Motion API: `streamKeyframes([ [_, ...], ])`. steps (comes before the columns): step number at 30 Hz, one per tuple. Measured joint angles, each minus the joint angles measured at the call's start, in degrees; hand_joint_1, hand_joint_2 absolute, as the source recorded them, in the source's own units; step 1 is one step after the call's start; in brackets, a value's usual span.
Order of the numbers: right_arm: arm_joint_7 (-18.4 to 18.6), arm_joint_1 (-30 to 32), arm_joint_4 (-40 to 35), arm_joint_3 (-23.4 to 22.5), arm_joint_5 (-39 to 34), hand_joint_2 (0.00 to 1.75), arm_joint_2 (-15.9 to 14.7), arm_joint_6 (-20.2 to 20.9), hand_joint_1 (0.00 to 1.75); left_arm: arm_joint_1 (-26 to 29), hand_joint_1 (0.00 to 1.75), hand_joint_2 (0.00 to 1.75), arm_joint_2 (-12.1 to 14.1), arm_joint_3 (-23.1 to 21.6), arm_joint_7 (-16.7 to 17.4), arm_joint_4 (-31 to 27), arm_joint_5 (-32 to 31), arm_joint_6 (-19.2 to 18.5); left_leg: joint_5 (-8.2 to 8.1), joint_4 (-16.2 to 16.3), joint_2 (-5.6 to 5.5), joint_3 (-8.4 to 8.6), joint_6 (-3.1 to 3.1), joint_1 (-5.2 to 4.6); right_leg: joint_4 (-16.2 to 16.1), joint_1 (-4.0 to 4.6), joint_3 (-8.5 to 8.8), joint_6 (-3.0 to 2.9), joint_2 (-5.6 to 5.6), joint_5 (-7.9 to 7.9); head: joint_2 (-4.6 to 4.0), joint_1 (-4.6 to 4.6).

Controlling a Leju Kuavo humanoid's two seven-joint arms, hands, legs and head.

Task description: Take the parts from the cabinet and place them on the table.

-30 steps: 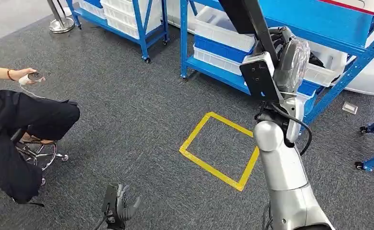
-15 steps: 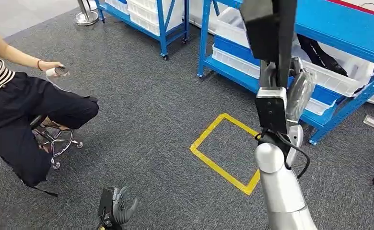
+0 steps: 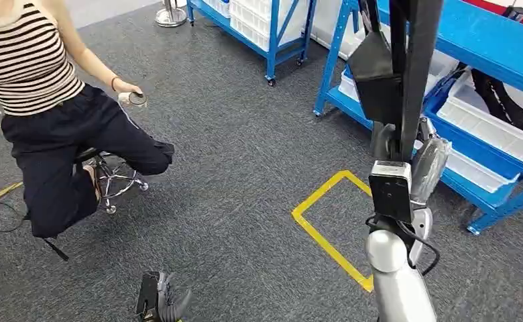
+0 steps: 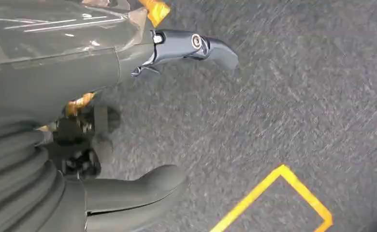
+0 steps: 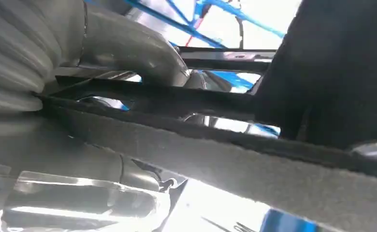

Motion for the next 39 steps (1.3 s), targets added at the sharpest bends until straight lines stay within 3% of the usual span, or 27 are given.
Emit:
streamKeyframes([
  [2, -0.3, 1.7, -0.8, -0.1, -0.4, 1.75, -0.3, -0.3, 1.75, 0.7, 0.00, 1.75, 0.1, 0.0, -0.1, 0.2, -0.1, -0.1, 0.38, -0.5, -1.31, 0.07, -0.53, 0.12, -0.4, 0.14, 0.44, -0.09, -0.97, 0.12, 0.00, 0.28],
  [3, -0.4, 2.8, -1.4, -0.2, -0.5, 1.75, -0.3, -0.4, 1.75, 0.8, 0.00, 1.75, 0.2, 0.0, -0.3, 0.3, -0.1, -0.1, 0.70, -1.0, -2.30, 0.25, -0.98, -0.54, -1.8, -0.51, 1.09, -0.06, -1.90, 0.79, 0.00, 0.44],
  [4, -0.5, 3.7, -1.9, -0.4, -0.5, 1.75, -0.5, -0.5, 1.75, 1.1, 0.00, 1.75, 0.4, -0.1, -0.4, 0.3, -0.3, -0.1, -0.21, -0.2, 0.18, -0.13, -0.81, -0.72, -2.7, -1.02, 1.72, 0.45, -2.74, 1.40, 0.00, 0.54],
  [5, -0.7, 4.5, -2.4, -0.5, -0.5, 1.75, -0.6, -0.8, 1.75, 1.1, 0.00, 1.75, 0.5, -0.1, -0.5, 0.3, -0.6, -0.2, -2.59, 2.5, 2.98, -1.29, -1.18, -0.69, -3.0, -1.29, 1.85, 0.25, -3.34, 1.50, 0.00, -0.09],
  [6, -0.9, 5.7, -3.0, -0.7, -0.5, 1.75, -0.8, -1.0, 1.75, 1.0, 0.00, 1.75, 0.7, -0.1, -0.4, 0.3, -0.7, -0.1, -5.06, 6.6, 4.62, -3.19, -1.81, -0.32, -3.0, -1.39, 1.87, 0.27, -4.11, 1.47, 0.00, -0.42],
  [8, -1.0, 8.0, -4.2, -1.1, -0.5, 1.75, -1.0, -1.0, 1.75, 1.2, 0.00, 1.75, 0.9, -0.3, -0.4, 0.3, -1.2, -0.1, -8.36, 14.1, 5.88, -6.78, -2.90, 0.69, -2.9, -1.54, 1.77, 0.28, -5.73, 1.41, 0.00, -0.33],
  [9, -1.0, 8.8, -4.5, -1.3, -0.5, 1.75, -1.0, -1.0, 1.75, 1.3, 0.00, 1.75, 0.9, -0.5, -0.4, 0.4, -1.3, -0.1, -8.45, 15.4, 6.17, -7.40, -3.44, 1.18, -2.8, -1.76, 1.61, 0.32, -6.44, 1.41, 0.00, -0.42],
  [10, -1.0, 9.5, -4.8, -1.5, -0.5, 1.75, -1.0, -0.9, 1.75, 1.3, 0.00, 1.75, 0.9, -0.6, -0.4, 0.4, -1.4, -0.1, -7.16, 13.8, 6.36, -6.42, -3.96, 1.67, -2.7, -2.13, 1.47, 0.69, -7.10, 1.27, 0.00, -0.37],
  [12, -1.0, 10.3, -5.5, -1.9, -0.5, 1.75, -1.0, -0.3, 1.75, 1.2, 0.00, 1.75, 0.9, -0.7, -0.4, 0.4, -1.5, 0.3, -3.14, 5.2, 7.46, -0.98, -4.97, 2.40, -1.8, -2.94, 1.31, 1.77, -8.11, 0.71, 0.00, -0.40],
  [13, -1.0, 10.5, -5.9, -2.0, -0.5, 1.75, -1.0, -0.1, 1.75, 1.1, 0.00, 1.75, 0.8, -0.7, -0.4, 0.4, -1.5, 0.4, -2.03, 0.4, 9.46, 2.25, -5.52, 2.73, -0.9, -2.92, 1.26, 2.57, -8.50, 0.17, 0.00, -0.48],
  [14, -1.1, 10.6, -6.2, -2.1, -0.6, 1.75, -1.0, 0.1, 1.75, 0.9, 0.00, 1.75, 0.5, -0.7, -0.3, 0.4, -1.4, 0.5, -2.84, 0.6, 9.96, 2.24, -5.29, 2.20, -0.4, -2.50, 0.62, 3.26, -8.70, -0.32, 0.00, -0.96],
  [15, -1.2, 10.6, -6.3, -2.2, -0.6, 1.75, -1.0, 0.4, 1.75, 0.7, 0.00, 1.75, 0.4, -0.7, -0.2, 0.3, -0.8, 0.3, -2.84, 0.5, 8.91, 1.92, -4.05, 2.06, -0.1, -2.56, 0.92, 3.73, -9.04, -0.58, 0.00, -0.33],
  [18, -1.7, 10.6, -6.4, -2.3, -1.0, 1.75, -0.8, 0.9, 1.75, 0.6, 0.00, 1.75, 0.2, -0.7, 0.0, 0.2, 0.7, -0.6, -2.46, 0.4, 7.55, 1.48, -2.65, 1.60, -0.5, -3.05, 1.17, 4.42, -10.24, -0.38, 0.00, -0.07],
  [19, -1.9, 10.5, -6.4, -2.4, -1.4, 1.75, -0.8, 0.9, 1.75, 0.6, 0.00, 1.75, 0.2, -0.7, 0.0, 0.2, 0.8, -0.7, -2.16, 0.2, 6.99, 1.52, -2.07, 1.88, 0.0, -3.48, 0.60, 4.73, -9.10, -0.94, 0.00, 0.12],
  [21, -2.4, 10.5, -6.4, -2.9, -2.2, 1.75, -0.8, 1.1, 1.75, 0.4, 0.00, 1.75, 0.2, -0.6, -0.2, 0.2, 1.1, -0.6, -1.92, 0.2, 6.12, 1.30, -1.43, 1.79, 6.0, -3.56, -1.85, 4.01, -5.70, -4.52, 0.00, 0.61],
  [23, -2.8, 10.7, -6.4, -3.1, -3.7, 1.75, -0.8, 1.2, 1.75, 0.5, 0.00, 1.75, 0.0, -0.6, -0.2, 0.2, 0.7, -0.5, -1.77, 0.2, 4.76, 1.03, -1.19, 1.50, 17.2, -3.37, -7.06, 3.43, -4.68, -8.65, 0.00, 0.92],
  [24, -2.9, 10.9, -6.4, -3.3, -4.1, 1.75, -0.8, 1.3, 1.75, 0.5, 0.00, 1.75, 0.0, -0.6, -0.2, 0.2, 0.7, -0.4, -1.73, 0.2, 4.14, 0.95, -1.13, 1.38, 19.7, -3.34, -8.41, 3.50, -4.57, -9.08, 0.00, 0.96],
  [25, -3.0, 11.1, -6.4, -3.4, -4.2, 1.75, -0.8, 1.3, 1.75, 0.6, 0.00, 1.75, 0.0, -0.6, -0.2, 0.2, 0.7, -0.3, -1.68, 0.2, 3.45, 0.93, -1.06, 1.25, 19.4, -3.33, -8.48, 3.70, -4.49, -8.57, 0.00, 0.94],
  [27, -3.2, 11.1, -6.4, -3.5, -4.5, 1.75, -0.8, 1.3, 1.75, 0.5, 0.00, 1.75, 0.1, -0.6, -0.2, 0.2, 0.6, -0.2, -1.61, 0.2, 1.99, 1.00, -1.04, 1.09, 11.1, -3.30, -4.80, 4.32, -4.04, -4.75, 0.00, 0.98],
  [28, -3.3, 11.1, -6.4, -3.5, -4.5, 1.75, -0.8, 1.3, 1.75, 0.5, 0.00, 1.75, 0.0, -0.6, -0.2, 0.2, 0.6, -0.2, -1.55, 0.2, 1.35, 1.05, -1.12, 1.07, 5.2, -3.30, -2.10, 4.45, -2.85, -2.43, 0.00, 1.00],
  [29, -3.4, 11.1, -6.4, -3.5, -4.5, 1.75, -0.7, 1.3, 1.75, 0.5, 0.00, 1.75, -0.1, -0.5, -0.2, 0.2, 0.6, -0.2, -1.43, 0.2, 0.80, 0.95, -1.32, 1.04, 1.2, -3.32, -0.39, 4.25, -0.43, -1.34, 0.00, 1.07],
  [33, -4.7, 11.4, -6.4, -3.6, -8.1, 1.75, -0.5, 2.3, 1.75, 0.8, 0.00, 1.75, 0.1, -0.4, 0.2, 0.2, 1.2, 0.0, -0.81, 0.1, -0.80, 0.43, -2.52, 1.02, 1.4, -2.66, -0.23, 3.56, -2.22, -0.81, 0.00, 1.02],
  [34, -5.0, 11.5, -6.4, -3.9, -8.9, 1.75, -0.2, 2.3, 1.75, 0.8, 0.00, 1.75, 0.4, -0.4, 0.2, 0.2, 1.2, 0.0, -1.13, 0.3, -0.48, 0.17, -2.69, 1.12, 0.7, -3.32, -0.11, 2.89, -2.99, -0.31, 0.00, 1.00],
  [35, -5.4, 11.7, -6.5, -4.2, -9.6, 1.75, 0.0, 2.3, 1.75, 0.9, 0.00, 1.75, 0.5, -0.4, 0.2, 0.2, 1.2, 0.0, -2.50, 1.9, 2.66, -0.47, -2.75, 0.70, 0.7, -3.15, -0.04, 2.61, -3.51, -0.17, 0.00, 0.91],
  [36, -5.8, 12.2, -6.7, -4.5, -10.4, 1.75, 0.2, 2.3, 1.75, 0.8, 0.00, 1.75, 0.6, -0.4, 0.2, 0.2, 1.1, 0.0, -4.73, 5.0, 4.57, -1.92, -2.88, 0.66, 0.7, -2.99, -0.07, 2.45, -4.01, -0.24, 0.00, 0.45],
  [38, -6.7, 13.1, -6.8, -5.1, -11.6, 1.75, 0.3, 2.4, 1.75, 0.8, 0.00, 1.75, 0.7, -0.4, 0.0, 0.2, 1.1, 0.1, -8.98, 13.8, 5.91, -5.87, -3.12, 0.71, 0.7, -2.56, -0.18, 2.10, -5.44, -0.26, 0.00, 0.41],
  [39, -6.9, 13.2, -6.8, -5.4, -11.7, 1.75, 0.4, 2.4, 1.75, 0.8, 0.00, 1.75, 0.7, -0.3, -0.1, 0.2, 1.2, 0.2, -10.06, 17.1, 6.00, -7.42, -3.19, 0.71, 0.7, -2.41, -0.31, 2.10, -6.13, -0.26, 0.00, 0.30],
])
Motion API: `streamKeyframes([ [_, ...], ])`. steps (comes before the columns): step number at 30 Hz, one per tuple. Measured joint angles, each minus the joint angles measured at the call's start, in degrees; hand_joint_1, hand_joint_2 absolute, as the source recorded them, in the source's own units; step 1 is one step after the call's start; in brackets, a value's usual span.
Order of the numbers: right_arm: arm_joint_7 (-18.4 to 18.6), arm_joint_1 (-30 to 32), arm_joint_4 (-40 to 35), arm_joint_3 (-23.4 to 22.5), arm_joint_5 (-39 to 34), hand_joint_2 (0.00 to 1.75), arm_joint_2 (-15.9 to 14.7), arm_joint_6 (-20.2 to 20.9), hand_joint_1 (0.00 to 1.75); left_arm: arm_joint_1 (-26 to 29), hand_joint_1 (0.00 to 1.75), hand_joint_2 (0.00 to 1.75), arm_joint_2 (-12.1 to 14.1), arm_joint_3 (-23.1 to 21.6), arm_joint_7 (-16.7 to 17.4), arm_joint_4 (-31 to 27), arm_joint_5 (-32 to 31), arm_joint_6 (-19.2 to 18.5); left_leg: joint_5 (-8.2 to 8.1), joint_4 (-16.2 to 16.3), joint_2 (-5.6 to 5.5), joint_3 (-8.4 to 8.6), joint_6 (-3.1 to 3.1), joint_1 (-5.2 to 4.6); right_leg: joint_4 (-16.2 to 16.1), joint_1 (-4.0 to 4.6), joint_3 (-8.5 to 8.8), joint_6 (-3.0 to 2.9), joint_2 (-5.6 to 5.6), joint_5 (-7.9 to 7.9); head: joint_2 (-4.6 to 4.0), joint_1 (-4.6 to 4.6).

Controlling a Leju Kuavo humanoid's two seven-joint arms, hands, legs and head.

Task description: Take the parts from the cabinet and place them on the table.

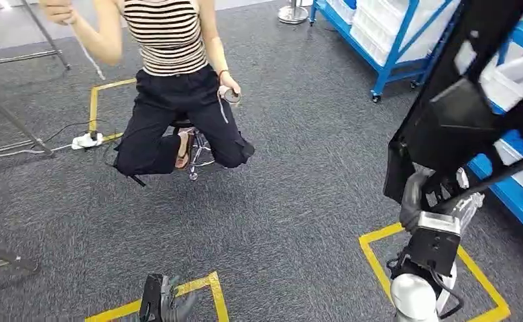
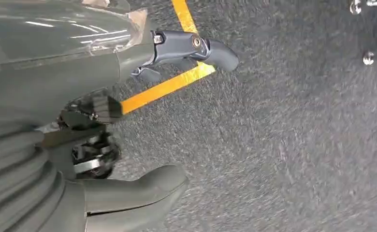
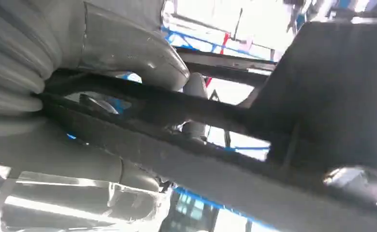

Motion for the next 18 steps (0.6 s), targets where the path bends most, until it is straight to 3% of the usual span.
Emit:
streamKeyframes([
  [1, 0.0, -0.1, 0.0, -0.2, 0.2, 1.75, 0.1, 0.0, 1.75, 0.0, 0.00, 1.75, 0.1, 0.2, -0.1, 0.0, 0.1, 0.1, 0.48, 0.4, 0.09, -0.03, 0.04, -0.01, 0.0, 0.15, -0.07, 0.00, -0.61, 0.00, 0.00, 0.00],
  [2, 0.1, -0.2, 0.0, -0.3, 0.8, 1.75, 0.3, 0.0, 1.75, 0.0, 0.00, 1.75, 0.2, 0.3, -0.2, 0.0, 0.3, 0.1, 2.04, -2.0, 0.20, 1.43, 0.22, -0.02, 0.0, 0.29, -0.07, 0.00, -1.25, 0.00, 0.00, -0.07],
  [3, 0.6, -0.5, 0.1, -0.4, 1.6, 1.75, 0.3, 0.0, 1.75, 0.0, 0.00, 1.75, 0.2, 0.4, -0.2, 0.0, 0.7, -0.2, 4.09, -6.2, 0.47, 4.01, 0.56, -0.08, 0.0, 0.41, -0.02, 0.00, -1.73, 0.00, 0.00, -0.02],
  [4, 1.2, -0.7, 0.2, -0.5, 2.5, 1.75, 0.4, 0.0, 1.75, 0.0, 0.00, 1.75, 0.3, 0.7, -0.2, 0.0, 0.9, -0.4, 6.18, -11.8, 1.51, 7.42, 1.06, -0.31, 0.0, 0.52, 0.04, -0.01, -2.21, -0.03, 0.00, -0.04],
  [5, 1.6, -1.0, 0.4, -0.6, 3.2, 1.75, 0.5, -0.2, 1.75, 0.0, 0.00, 1.75, 0.3, 0.9, -0.2, -0.1, 1.1, -0.4, 6.68, -15.9, 3.87, 9.86, 1.64, -0.77, 0.0, 0.61, 0.16, 0.01, -2.53, -0.04, 0.00, -0.09],
  [6, 1.9, -1.2, 0.5, -0.6, 3.6, 1.75, 0.6, -0.4, 1.75, 0.0, 0.00, 1.75, 0.3, 1.0, -0.2, -0.2, 1.1, -0.5, 6.57, -16.4, 4.23, 9.99, 2.05, -1.16, 0.1, 1.25, -0.01, 0.08, -3.04, -0.08, 0.00, 0.09],
  [9, 2.3, -1.5, 0.7, -0.9, 3.2, 1.75, 0.8, -0.9, 1.75, 0.2, 0.00, 1.75, 0.3, 1.1, -0.2, -0.2, 1.0, -0.9, 7.06, -16.7, 2.21, 9.51, 2.81, -1.56, -0.1, 0.98, 0.04, 0.49, -4.57, -0.04, 0.00, 0.13],
  [10, 2.4, -1.5, 0.7, -1.0, 3.0, 1.75, 0.9, -1.0, 1.75, 0.3, 0.00, 1.75, 0.3, 1.1, -0.2, -0.2, 1.0, -0.9, 7.57, -17.5, 1.53, 9.89, 3.40, -1.16, 0.0, 1.27, 0.10, 0.86, -5.19, -0.25, 0.00, 0.02],
  [11, 2.4, -1.5, 0.7, -1.2, 2.8, 1.75, 0.7, -1.0, 1.75, 0.4, 0.00, 1.75, 0.2, 1.1, -0.2, -0.2, 1.0, -0.8, 7.92, -17.9, 1.13, 10.07, 3.63, -0.84, 0.8, 0.79, -0.49, 1.04, -3.25, -0.98, 0.00, 0.15],
  [12, 2.4, -1.5, 0.7, -1.6, 2.8, 1.75, 0.7, -1.2, 1.75, 0.3, 0.00, 1.75, 0.3, 1.2, -0.3, -0.2, 1.0, -0.8, 8.24, -18.1, 0.69, 9.96, 4.12, -0.64, 3.7, 0.46, -1.69, 0.92, -0.43, -2.73, 0.00, 0.53],
  [13, 2.3, -1.4, 0.7, -1.8, 2.7, 1.75, 0.7, -1.2, 1.75, 0.3, 0.00, 1.75, 0.2, 1.2, -0.3, -0.3, 1.0, -0.8, 8.32, -18.1, 0.00, 9.76, 4.23, -0.59, 8.3, 0.22, -3.73, 0.81, 1.00, -4.76, 0.00, 0.81],
  [15, 2.3, -1.2, 1.0, -2.2, 2.6, 1.75, 0.6, -1.3, 1.75, 0.3, 0.00, 1.75, 0.1, 1.2, -0.3, -0.3, 1.0, -0.8, 8.48, -18.0, -1.28, 9.42, 4.21, -0.60, 17.2, -0.26, -7.89, 1.04, 1.64, -7.79, 0.00, 0.98],
  [16, 2.3, -1.0, 1.1, -2.3, 2.6, 1.75, 0.6, -1.3, 1.75, 0.4, 0.00, 1.75, 0.2, 1.2, -0.3, -0.3, 1.0, -0.9, 8.58, -18.0, -1.94, 9.36, 4.09, -0.59, 18.4, -0.44, -8.54, 1.44, 1.64, -7.79, 0.00, 0.98],
  [17, 2.3, -1.0, 1.2, -2.3, 2.6, 1.75, 0.6, -1.3, 1.75, 0.5, 0.00, 1.75, 0.3, 1.2, -0.3, -0.3, 1.1, -0.9, 8.63, -18.0, -2.58, 9.35, 3.99, -0.56, 16.8, -0.72, -7.74, 2.11, 1.64, -6.89, 0.00, 1.01],
  [18, 2.3, -1.0, 1.3, -2.3, 2.6, 1.75, 0.6, -1.4, 1.75, 0.5, 0.00, 1.75, 0.3, 1.2, -0.3, -0.3, 1.2, -1.1, 8.70, -17.9, -3.33, 9.37, 3.85, -0.49, 12.5, -1.05, -5.62, 2.93, 1.73, -4.88, 0.00, 0.99],
])
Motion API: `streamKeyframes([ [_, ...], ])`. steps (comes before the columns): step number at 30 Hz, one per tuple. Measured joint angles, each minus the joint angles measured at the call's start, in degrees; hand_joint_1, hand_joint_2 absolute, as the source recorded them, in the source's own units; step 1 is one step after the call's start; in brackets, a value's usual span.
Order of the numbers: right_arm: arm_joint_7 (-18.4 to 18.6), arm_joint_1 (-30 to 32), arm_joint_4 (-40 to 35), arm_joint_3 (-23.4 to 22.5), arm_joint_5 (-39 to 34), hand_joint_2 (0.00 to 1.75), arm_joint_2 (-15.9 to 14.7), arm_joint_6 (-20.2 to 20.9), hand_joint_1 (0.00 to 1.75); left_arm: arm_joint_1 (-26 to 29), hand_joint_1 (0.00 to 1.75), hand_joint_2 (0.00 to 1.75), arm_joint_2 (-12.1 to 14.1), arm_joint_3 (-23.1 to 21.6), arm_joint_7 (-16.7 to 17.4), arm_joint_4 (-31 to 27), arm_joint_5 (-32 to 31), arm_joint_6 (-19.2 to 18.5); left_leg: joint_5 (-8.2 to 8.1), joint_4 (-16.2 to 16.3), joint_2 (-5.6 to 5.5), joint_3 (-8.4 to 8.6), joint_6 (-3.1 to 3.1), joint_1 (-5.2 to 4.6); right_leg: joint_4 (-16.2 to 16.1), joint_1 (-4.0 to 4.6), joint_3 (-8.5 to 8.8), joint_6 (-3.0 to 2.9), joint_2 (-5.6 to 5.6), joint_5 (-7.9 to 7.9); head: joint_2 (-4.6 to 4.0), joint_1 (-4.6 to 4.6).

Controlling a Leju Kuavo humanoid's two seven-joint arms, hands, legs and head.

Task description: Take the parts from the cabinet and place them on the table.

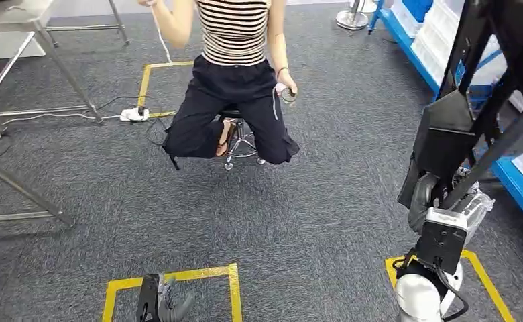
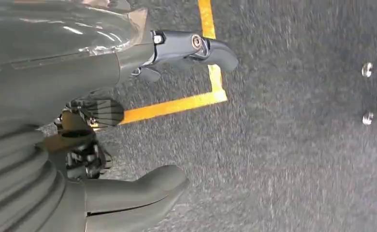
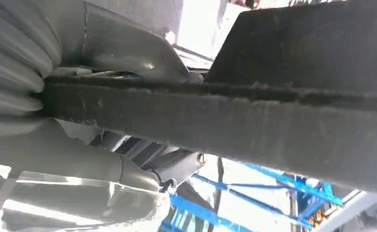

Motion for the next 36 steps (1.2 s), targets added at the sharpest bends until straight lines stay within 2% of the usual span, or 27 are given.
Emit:
streamKeyframes([
  [1, -0.1, 0.0, 0.0, 0.0, 0.0, 1.75, 0.0, 0.0, 1.75, 0.0, 0.00, 1.75, 0.0, 0.0, 0.0, 0.0, 0.0, 0.0, 0.01, 0.1, -0.68, -0.01, -0.21, 0.10, -5.8, -0.35, 2.87, 0.79, 0.46, 2.35, 0.00, 0.00],
  [2, -0.2, -0.1, 0.0, 0.0, 0.0, 1.75, 0.0, 0.0, 1.75, 0.0, 0.00, 1.75, 0.0, 0.0, 0.0, -0.1, 0.0, 0.0, 0.02, 0.3, -1.31, -0.07, -0.52, 0.21, -10.8, -0.76, 5.32, 1.31, 2.03, 4.19, 0.00, 0.06],
  [3, -0.4, -0.1, 0.1, 0.0, 0.0, 1.75, 0.0, 0.0, 1.75, 0.0, 0.00, 1.75, 0.0, 0.0, 0.0, -0.2, 0.0, -0.1, 0.01, 0.7, -1.84, -0.53, -1.08, -0.16, -12.4, -0.69, 6.11, 1.08, 3.76, 3.58, 0.00, 0.06],
  [4, -0.5, -0.1, 0.1, 0.0, 0.0, 1.75, 0.1, 0.0, 1.75, 0.0, 0.00, 1.75, 0.0, 0.0, 0.0, -0.2, 0.0, -0.2, 0.25, 0.7, -2.32, -0.90, -1.50, -0.02, -12.4, -0.57, 6.16, 0.47, 3.08, 3.90, 0.00, 0.00],
  [7, -0.5, -0.1, 0.2, 0.0, 0.2, 1.75, 0.3, -0.2, 1.75, 0.6, 0.00, 1.75, 0.2, 0.0, 0.0, -0.2, 0.0, -0.4, 0.88, 0.3, -3.65, -1.34, -2.69, 0.37, -12.4, -0.11, 6.02, -0.57, 1.74, 4.37, 0.00, 0.02],
  [8, -0.5, -0.2, 0.2, 0.0, 0.3, 1.75, 0.5, -0.3, 1.75, 0.8, 0.00, 1.75, 0.3, 0.0, 0.0, -0.2, 0.0, -0.5, 0.16, 1.0, -1.73, -1.63, -2.75, 0.49, -12.6, -0.44, 6.07, -1.12, 1.08, 4.71, 0.00, -0.02],
  [9, -0.5, -0.2, 0.2, 0.0, 0.4, 1.75, 0.9, -0.4, 1.75, 0.7, 0.00, 1.75, 0.3, 0.0, 0.0, -0.2, 0.0, -0.5, -1.59, 3.2, 0.91, -2.62, -2.88, 0.22, -12.7, -0.30, 6.02, -1.63, 0.66, 4.68, 0.00, -0.40],
  [10, -0.5, -0.1, 0.2, 0.0, 0.6, 1.75, 0.9, -0.5, 1.75, 0.6, 0.00, 1.75, 0.3, 0.0, 0.0, -0.2, 0.0, -0.8, -3.89, 7.0, 2.34, -4.37, -3.06, 0.27, -12.7, 0.00, 5.99, -2.10, 0.06, 4.63, 0.00, -0.81],
  [12, -0.5, 0.0, 0.2, 0.0, 0.9, 1.75, 1.1, -0.7, 1.75, 0.7, 0.00, 1.75, 0.3, 0.0, 0.0, -0.2, 0.0, -1.1, -8.19, 16.7, 3.26, -8.76, -3.23, 0.34, -12.6, 0.52, 5.87, -2.51, -1.45, 4.62, 0.00, -0.85],
  [13, -0.4, 0.0, 0.2, 0.0, 1.2, 1.75, 1.3, -0.8, 1.75, 0.7, 0.00, 1.75, 0.3, 0.0, 0.0, -0.2, 0.0, -1.2, -8.59, 18.8, 3.30, -9.71, -3.22, 0.34, -12.6, 0.66, 5.81, -2.52, -2.11, 4.62, 0.00, -1.01],
  [14, -0.4, 0.0, 0.2, 0.0, 1.3, 1.75, 1.5, -0.8, 1.75, 0.8, 0.00, 1.75, 0.3, 0.0, 0.0, -0.2, -0.1, -1.3, -7.73, 18.1, 3.37, -9.18, -3.10, 0.33, -12.6, 0.82, 5.78, -2.52, -2.74, 4.62, 0.00, -0.96],
  [16, -0.3, -0.1, 0.2, 0.0, 1.6, 1.75, 1.8, -0.8, 1.75, 0.7, 0.00, 1.75, 0.4, 0.0, 0.0, -0.2, -0.3, -1.4, -3.89, 10.1, 3.99, -4.39, -2.58, 0.24, -12.6, 1.05, 5.86, -2.52, -3.88, 4.60, 0.00, -0.99],
  [17, -0.3, -0.1, 0.2, 0.0, 1.7, 1.75, 2.1, -0.8, 1.75, 0.6, 0.00, 1.75, 0.5, 0.0, 0.0, -0.2, -0.4, -1.3, -1.99, 4.5, 5.27, -0.87, -2.07, 0.05, -12.6, 1.19, 5.96, -2.52, -4.36, 4.57, 0.00, -1.05],
  [18, -0.3, -0.1, 0.2, 0.1, 1.8, 1.75, 2.3, -0.8, 1.75, 0.4, 0.00, 1.75, 0.6, 0.0, -0.1, -0.3, -0.3, -0.9, -2.50, 1.1, 7.96, 0.94, -1.53, -0.65, -12.6, 1.55, 5.99, -2.46, -4.89, 4.51, 0.00, -1.07],
  [22, -0.2, -1.2, 0.7, 0.7, 1.7, 1.75, 3.0, -0.3, 1.75, 0.5, 0.00, 1.75, 1.0, 0.2, -0.8, -0.3, 0.8, 0.4, -1.70, 0.6, 5.46, 0.45, -0.77, -1.03, -12.8, 1.71, 6.12, -1.80, -6.68, 4.54, 0.00, -1.12],
  [23, -0.2, -1.8, 1.0, 1.0, 1.4, 1.75, 3.1, 0.1, 1.75, 0.6, 0.00, 1.75, 1.0, 0.6, -1.1, -0.3, 1.4, 0.9, -1.01, -0.2, 4.99, 1.08, -0.28, -0.13, -12.4, 1.53, 5.40, -1.48, -6.10, 4.04, 0.00, -1.16],
  [24, -0.4, -2.6, 1.7, 1.4, 1.3, 1.75, 3.2, 0.4, 1.75, 0.7, 0.00, 1.75, 1.1, 1.0, -1.6, -0.3, 1.9, 1.2, -0.78, -0.5, 4.44, 1.14, -0.06, -0.16, -10.7, 1.34, 4.93, -1.47, -3.28, 2.93, 0.00, -0.83],
  [25, -0.5, -3.3, 2.4, 1.8, 1.1, 1.75, 3.2, 0.6, 1.75, 0.8, 0.00, 1.75, 1.2, 1.5, -1.9, -0.3, 2.5, 1.4, -0.57, -0.5, 4.14, 1.01, 0.21, -0.15, -7.1, 1.17, 3.34, -1.67, -1.49, 1.09, 0.00, -0.81],
  [27, -0.6, -4.1, 4.0, 2.4, 0.7, 1.75, 3.2, 0.7, 1.75, 1.2, 0.00, 1.75, 1.2, 2.2, -2.4, -0.3, 3.2, 1.6, -0.48, -0.5, 2.72, 0.76, 0.24, -0.13, 2.5, 0.82, -1.02, -1.81, -0.35, -2.48, 0.00, -0.66],
  [28, -0.6, -4.4, 4.9, 2.7, 0.5, 1.75, 3.2, 0.7, 1.75, 1.7, 0.00, 1.75, 1.3, 2.7, -2.6, -0.3, 3.7, 1.7, -0.41, -0.5, 1.90, 0.68, 0.14, -0.13, 5.9, 0.64, -2.64, -1.48, -0.26, -3.20, 0.00, -0.66],
  [29, -0.6, -4.8, 5.6, 3.0, 0.3, 1.75, 3.2, 0.9, 1.75, 2.2, 0.00, 1.75, 1.4, 3.2, -2.8, -0.3, 4.1, 1.9, -0.35, -0.4, 1.13, 0.69, 0.03, -0.09, 5.7, 0.43, -2.68, -0.99, -0.26, -2.67, 0.00, -0.68],
  [30, -0.6, -5.2, 6.2, 3.3, 0.2, 1.75, 3.2, 1.0, 1.75, 2.4, 0.00, 1.75, 1.4, 3.5, -2.9, -0.3, 4.4, 2.1, -0.29, -0.4, 0.33, 0.69, -0.08, -0.03, 2.9, 0.17, -1.40, -0.31, -0.23, -1.16, 0.00, -0.64],
  [31, -0.7, -5.8, 6.7, 3.5, -0.1, 1.75, 3.2, 1.0, 1.75, 2.6, 0.00, 1.75, 1.6, 4.0, -3.1, -0.3, 4.6, 2.1, -0.28, -0.3, -0.52, 0.70, -0.23, 0.09, -2.1, -0.13, 0.94, 0.53, 0.14, 1.21, 0.00, -0.68],
  [32, -0.8, -6.4, 7.2, 3.6, -0.5, 1.75, 3.2, 1.0, 1.75, 2.6, 0.00, 1.75, 1.6, 4.3, -3.2, -0.3, 4.9, 2.1, -0.32, 0.0, -1.27, 0.68, -0.50, 0.25, -7.4, -0.52, 3.40, 1.24, 1.02, 3.48, 0.00, -0.68],
  [33, -0.9, -7.0, 7.7, 3.8, -0.8, 1.75, 3.2, 1.0, 1.75, 2.7, 0.00, 1.75, 1.7, 4.5, -3.3, -0.3, 4.9, 2.1, -0.44, 0.3, -1.93, 0.27, -0.98, 0.24, -11.3, -1.15, 4.93, 1.56, 3.59, 4.41, 0.00, -0.53],
  [34, -1.2, -7.5, 8.3, 4.0, -1.2, 1.75, 3.2, 1.0, 1.75, 2.6, 0.00, 1.75, 1.7, 4.8, -3.5, -0.3, 4.9, 2.3, -0.49, 1.0, -2.50, -0.34, -1.46, -0.02, -12.1, -0.98, 5.41, 1.02, 4.75, 3.97, 0.00, -0.53],
  [36, -1.6, -7.7, 8.9, 4.5, -2.2, 1.75, 3.2, 1.1, 1.75, 3.0, 0.00, 1.75, 1.8, 5.0, -3.7, -0.4, 4.7, 2.7, 0.17, 0.5, -3.60, -1.05, -2.44, 0.43, -11.6, -0.40, 5.07, 0.06, 3.60, 4.21, 0.00, -0.70],
])
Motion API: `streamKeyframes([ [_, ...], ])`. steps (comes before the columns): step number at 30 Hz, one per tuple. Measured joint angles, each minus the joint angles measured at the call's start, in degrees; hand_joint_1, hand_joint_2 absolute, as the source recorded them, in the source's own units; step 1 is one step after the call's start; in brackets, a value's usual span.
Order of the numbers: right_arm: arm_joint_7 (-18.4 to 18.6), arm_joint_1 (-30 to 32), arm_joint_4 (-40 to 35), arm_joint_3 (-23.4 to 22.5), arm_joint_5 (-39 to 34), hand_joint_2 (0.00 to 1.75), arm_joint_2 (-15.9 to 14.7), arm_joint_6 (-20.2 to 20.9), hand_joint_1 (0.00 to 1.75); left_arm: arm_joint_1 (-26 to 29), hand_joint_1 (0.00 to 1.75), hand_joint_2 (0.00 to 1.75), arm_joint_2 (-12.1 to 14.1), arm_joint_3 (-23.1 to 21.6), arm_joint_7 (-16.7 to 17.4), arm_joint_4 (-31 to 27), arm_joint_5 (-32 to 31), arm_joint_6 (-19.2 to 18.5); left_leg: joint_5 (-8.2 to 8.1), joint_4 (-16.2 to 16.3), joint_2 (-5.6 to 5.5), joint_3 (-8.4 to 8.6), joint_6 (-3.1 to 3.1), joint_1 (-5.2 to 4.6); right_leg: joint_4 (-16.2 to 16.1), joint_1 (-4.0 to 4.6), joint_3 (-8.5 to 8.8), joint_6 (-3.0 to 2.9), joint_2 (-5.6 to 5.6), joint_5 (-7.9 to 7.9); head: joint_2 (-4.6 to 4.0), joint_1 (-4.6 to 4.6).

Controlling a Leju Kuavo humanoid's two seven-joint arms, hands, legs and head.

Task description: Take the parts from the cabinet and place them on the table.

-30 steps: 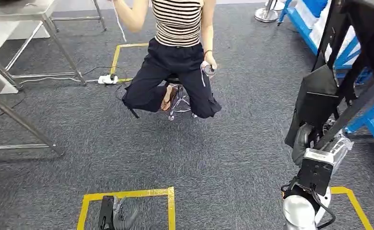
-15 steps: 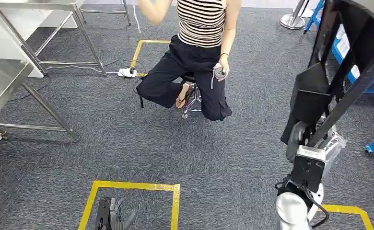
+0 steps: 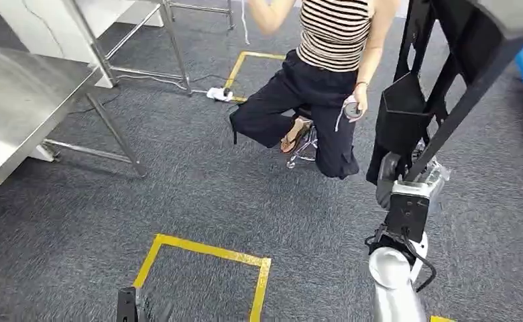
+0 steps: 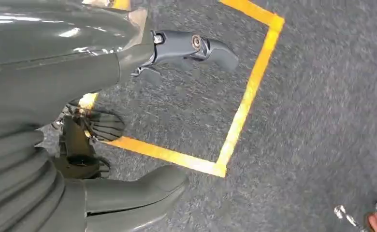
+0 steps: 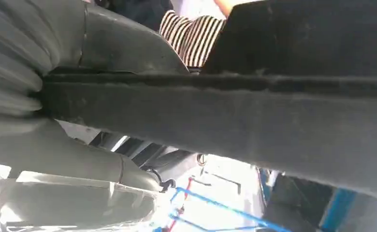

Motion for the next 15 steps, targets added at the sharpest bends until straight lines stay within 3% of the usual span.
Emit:
streamKeyframes([
  [1, -0.2, -0.1, 0.3, 0.2, -0.2, 1.75, 0.0, 0.1, 1.75, 0.4, 0.00, 1.75, 0.0, 0.2, 0.0, 0.0, -0.1, 0.2, 0.23, -0.2, -0.46, -0.07, -0.38, 0.17, 0.0, 0.17, 0.00, -0.30, -0.56, 0.12, 0.00, 0.07],
  [2, -0.3, -0.4, 0.5, 0.5, -0.5, 1.75, 0.0, 0.1, 1.75, 0.6, 0.00, 1.75, 0.0, 0.4, 0.0, 0.0, -0.2, 0.6, -0.02, 0.0, -0.12, -0.35, -0.54, 0.29, -0.4, -0.32, 0.07, -0.80, -1.17, 0.42, 0.00, 0.04],
  [3, -0.3, -0.5, 0.6, 0.6, -0.5, 1.75, 0.0, 0.1, 1.75, 0.8, 0.00, 1.75, 0.0, 0.5, -0.1, 0.0, -0.4, 0.6, -0.88, 1.2, 3.36, -0.80, -0.67, -0.13, -0.5, -0.22, 0.16, -1.11, -1.70, 0.48, 0.00, -0.28],
  [4, -0.3, -0.4, 0.7, 0.7, -0.6, 1.75, 0.0, 0.1, 1.75, 0.7, 0.00, 1.75, 0.0, 0.5, -0.1, 0.0, -0.5, 0.6, -2.76, 4.0, 5.57, -2.17, -0.83, -0.14, -0.5, 0.08, 0.16, -1.85, -2.33, 0.40, 0.00, -1.07],
  [5, -0.4, -0.3, 0.8, 0.7, -0.6, 1.75, -0.1, 0.1, 1.75, 0.7, 0.00, 1.75, -0.1, 0.6, -0.1, -0.1, -0.5, 0.7, -5.54, 9.3, 6.68, -4.72, -0.93, -0.04, -0.5, 0.44, 0.13, -2.29, -3.21, 0.33, 0.00, -1.18],
  [6, -0.4, -0.2, 0.9, 0.7, -0.7, 1.75, -0.1, 0.1, 1.75, 0.8, 0.00, 1.75, -0.1, 0.6, -0.1, -0.1, -0.6, 0.8, -7.61, 14.1, 6.99, -7.02, -0.94, -0.02, -0.5, 0.69, 0.09, -2.42, -3.96, 0.25, 0.00, -1.16],
  [7, -0.4, 0.0, 1.0, 0.7, -0.7, 1.75, -0.1, 0.1, 1.75, 0.9, 0.00, 1.75, -0.1, 0.6, -0.1, -0.1, -0.6, 0.8, -8.68, 17.7, 7.01, -8.78, -0.96, -0.02, -0.5, 0.88, 0.04, -2.45, -4.70, 0.23, 0.00, -1.22],
  [8, -0.4, 0.1, 1.2, 0.7, -0.9, 1.75, -0.1, -0.1, 1.75, 1.1, 0.00, 1.75, -0.2, 0.6, -0.1, -0.1, -0.8, 0.7, -8.44, 18.5, 7.02, -9.10, -0.86, -0.02, -0.5, 1.04, 0.04, -2.46, -5.33, 0.23, 0.00, -1.25],
  [9, -0.4, 0.2, 1.2, 0.6, -1.0, 1.75, -0.1, -0.3, 1.75, 1.2, 0.00, 1.75, -0.2, 0.6, -0.1, -0.1, -1.2, 0.6, -7.13, 16.7, 7.05, -8.13, -0.67, -0.05, -0.5, 1.20, 0.06, -2.50, -5.89, 0.19, 0.00, -1.22],
  [11, -0.7, 0.7, 1.2, 0.3, -1.9, 1.75, -0.3, -1.1, 1.75, 1.2, 0.00, 1.75, -0.2, 0.6, -0.2, -0.2, -1.8, 0.5, -2.58, 6.6, 7.89, -2.16, 0.13, -0.29, -0.5, 1.40, 0.24, -2.56, -7.02, 0.11, 0.00, -1.25],
  [12, -0.8, 1.2, 0.9, 0.2, -2.0, 1.75, -0.4, -1.4, 1.75, 1.1, 0.00, 1.75, -0.2, 0.6, -0.2, -0.4, -2.0, 0.4, -1.56, 1.8, 9.90, 0.80, 0.74, -0.71, -0.5, 1.52, 0.37, -2.59, -7.52, 0.06, 0.00, -1.27],
  [13, -1.0, 1.7, 0.4, -0.1, -2.1, 1.75, -0.6, -1.6, 1.75, 0.9, 0.00, 1.75, -0.1, 0.6, -0.1, -0.6, -2.3, 0.3, -2.21, 1.1, 10.74, 1.12, 0.95, -1.21, -0.4, 2.07, 0.21, -2.38, -7.97, -0.07, 0.00, -1.16],
  [15, -1.2, 2.9, -0.5, -0.4, -2.1, 1.75, -0.8, -1.9, 1.75, 0.9, 0.00, 1.75, -0.1, 0.6, 0.1, -0.8, -2.7, -0.1, -2.04, 0.8, 9.69, 0.84, 1.37, -1.50, -0.5, 1.83, 0.28, -2.13, -8.76, -0.15, 0.00, -1.25],
])
